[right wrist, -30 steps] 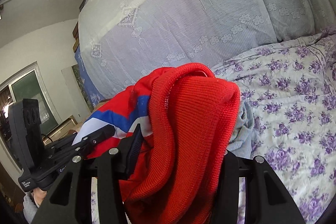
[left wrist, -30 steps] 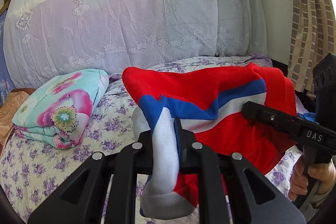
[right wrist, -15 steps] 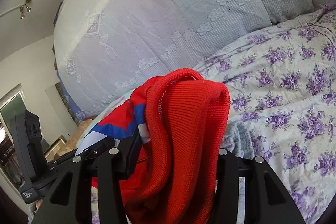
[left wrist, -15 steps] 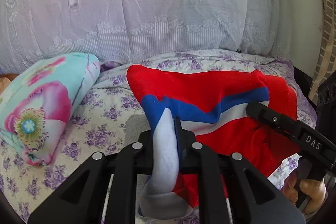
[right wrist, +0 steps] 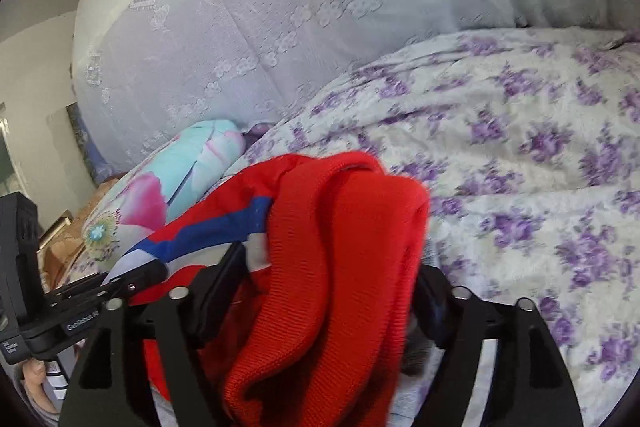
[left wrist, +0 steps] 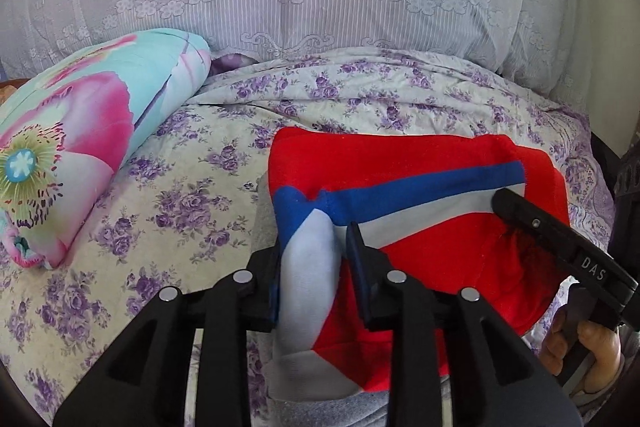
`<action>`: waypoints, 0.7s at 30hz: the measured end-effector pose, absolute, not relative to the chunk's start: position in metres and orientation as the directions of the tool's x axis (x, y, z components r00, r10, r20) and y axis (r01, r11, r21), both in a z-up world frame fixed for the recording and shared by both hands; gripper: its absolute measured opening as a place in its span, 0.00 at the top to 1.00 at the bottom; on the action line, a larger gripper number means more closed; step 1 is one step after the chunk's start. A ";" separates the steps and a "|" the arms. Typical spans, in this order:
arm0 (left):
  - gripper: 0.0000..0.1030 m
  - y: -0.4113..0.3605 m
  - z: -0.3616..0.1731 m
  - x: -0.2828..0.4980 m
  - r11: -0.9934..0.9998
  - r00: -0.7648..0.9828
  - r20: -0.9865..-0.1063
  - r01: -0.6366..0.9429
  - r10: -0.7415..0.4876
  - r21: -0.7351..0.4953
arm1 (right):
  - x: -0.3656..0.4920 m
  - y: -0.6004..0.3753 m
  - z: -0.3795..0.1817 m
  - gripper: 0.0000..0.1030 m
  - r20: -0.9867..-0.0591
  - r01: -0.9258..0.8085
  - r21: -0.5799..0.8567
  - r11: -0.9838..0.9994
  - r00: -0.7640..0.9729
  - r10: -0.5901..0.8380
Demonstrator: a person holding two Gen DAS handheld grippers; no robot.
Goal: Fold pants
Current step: 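Lift the red pants bundle with both tools and carry it onto the grey garment, then lower the bundle onto the folded grey garment and open both tools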
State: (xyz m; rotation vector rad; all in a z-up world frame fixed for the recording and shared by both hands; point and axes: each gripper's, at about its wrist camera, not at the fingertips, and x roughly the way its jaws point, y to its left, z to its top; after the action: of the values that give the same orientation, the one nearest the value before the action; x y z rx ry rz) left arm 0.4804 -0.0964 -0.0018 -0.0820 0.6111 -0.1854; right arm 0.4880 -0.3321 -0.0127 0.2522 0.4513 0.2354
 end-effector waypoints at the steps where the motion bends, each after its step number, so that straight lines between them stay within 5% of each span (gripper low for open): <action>1: 0.73 -0.092 0.003 0.480 0.980 0.807 -0.557 0.138 -0.195 -0.143 | 0.479 -0.335 -0.005 0.09 -0.364 -0.139 0.266 0.954 0.902 0.233; 7: 0.69 -0.080 0.033 0.460 0.963 0.855 -0.456 0.164 -0.248 -0.216 | 0.438 -0.340 0.038 0.16 -0.138 -0.161 0.239 0.958 0.970 0.198; 10: 0.53 -0.104 0.030 0.457 0.966 0.846 -0.467 0.215 -0.257 -0.143 | 0.448 -0.318 0.036 0.30 -0.213 -0.253 0.194 0.948 0.932 0.293; 15: 0.45 -0.128 -0.016 0.476 0.980 0.808 -0.559 0.194 -0.185 -0.045 | 0.493 -0.311 -0.019 0.30 -0.440 -0.199 0.172 0.965 0.861 0.256; 21: 0.11 -0.119 -0.016 0.475 0.995 0.840 -0.537 0.095 -0.082 -0.004 | 0.477 -0.311 -0.007 0.31 -0.381 -0.199 0.182 0.963 0.889 0.256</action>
State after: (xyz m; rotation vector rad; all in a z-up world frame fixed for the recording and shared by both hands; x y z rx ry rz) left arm 0.4752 -0.1191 -0.0163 0.0234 0.5665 -0.0940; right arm 0.4773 -0.3115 -0.0074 0.1392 0.4139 0.2373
